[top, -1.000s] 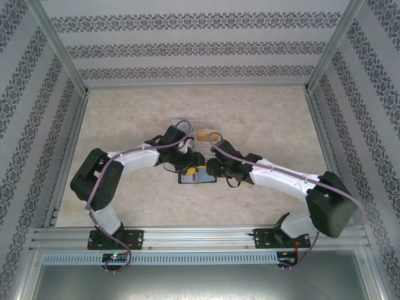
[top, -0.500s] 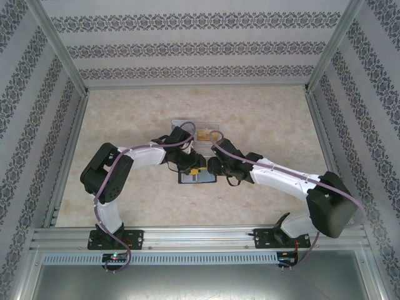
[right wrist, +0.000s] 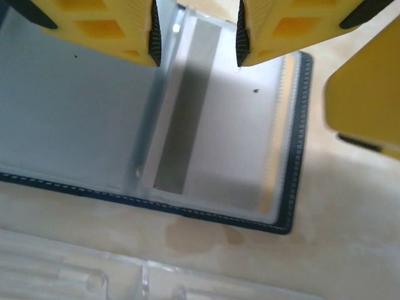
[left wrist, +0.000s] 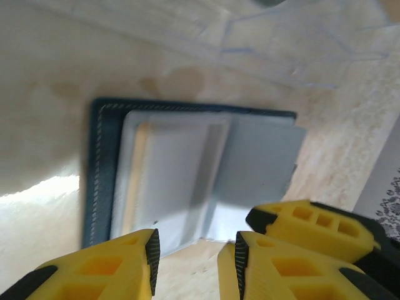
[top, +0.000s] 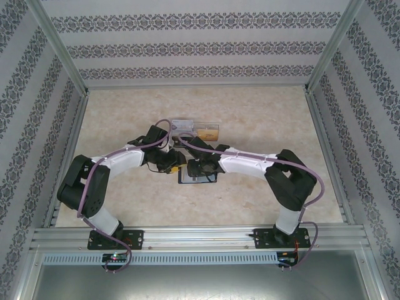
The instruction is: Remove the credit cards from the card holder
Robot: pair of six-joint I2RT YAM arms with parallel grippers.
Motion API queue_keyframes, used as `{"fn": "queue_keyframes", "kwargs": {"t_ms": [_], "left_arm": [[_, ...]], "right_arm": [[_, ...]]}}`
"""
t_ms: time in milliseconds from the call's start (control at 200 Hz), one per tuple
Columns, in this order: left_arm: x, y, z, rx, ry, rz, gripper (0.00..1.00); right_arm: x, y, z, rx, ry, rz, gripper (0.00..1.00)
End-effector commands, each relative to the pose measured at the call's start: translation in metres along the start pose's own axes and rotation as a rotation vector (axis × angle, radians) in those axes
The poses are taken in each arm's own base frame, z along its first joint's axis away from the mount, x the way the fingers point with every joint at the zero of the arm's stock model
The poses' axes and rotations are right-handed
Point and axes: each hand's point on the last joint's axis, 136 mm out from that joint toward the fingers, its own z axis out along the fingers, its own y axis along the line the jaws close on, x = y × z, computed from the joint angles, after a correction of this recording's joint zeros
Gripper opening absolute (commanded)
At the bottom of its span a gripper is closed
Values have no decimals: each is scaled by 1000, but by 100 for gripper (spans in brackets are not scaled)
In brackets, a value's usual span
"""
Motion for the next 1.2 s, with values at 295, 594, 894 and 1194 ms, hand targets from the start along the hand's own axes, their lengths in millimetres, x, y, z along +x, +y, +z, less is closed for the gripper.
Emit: {"fn": "queue_keyframes", "kwargs": {"t_ms": [295,594,894,1194], "left_arm": [[15,7,18,-15,72,28,35],[17,9,28,-43,93,52,35],[19,19,35,-77,102,40,36],[24,20,41,-88,127,59,33]], "right_arm": [[21,-22,23,88,108,28,26],[26,-32,26,106,122,32,21],[27,-24,29,30,126,53,19],[25,-23,30,-34,140,109,15]]}}
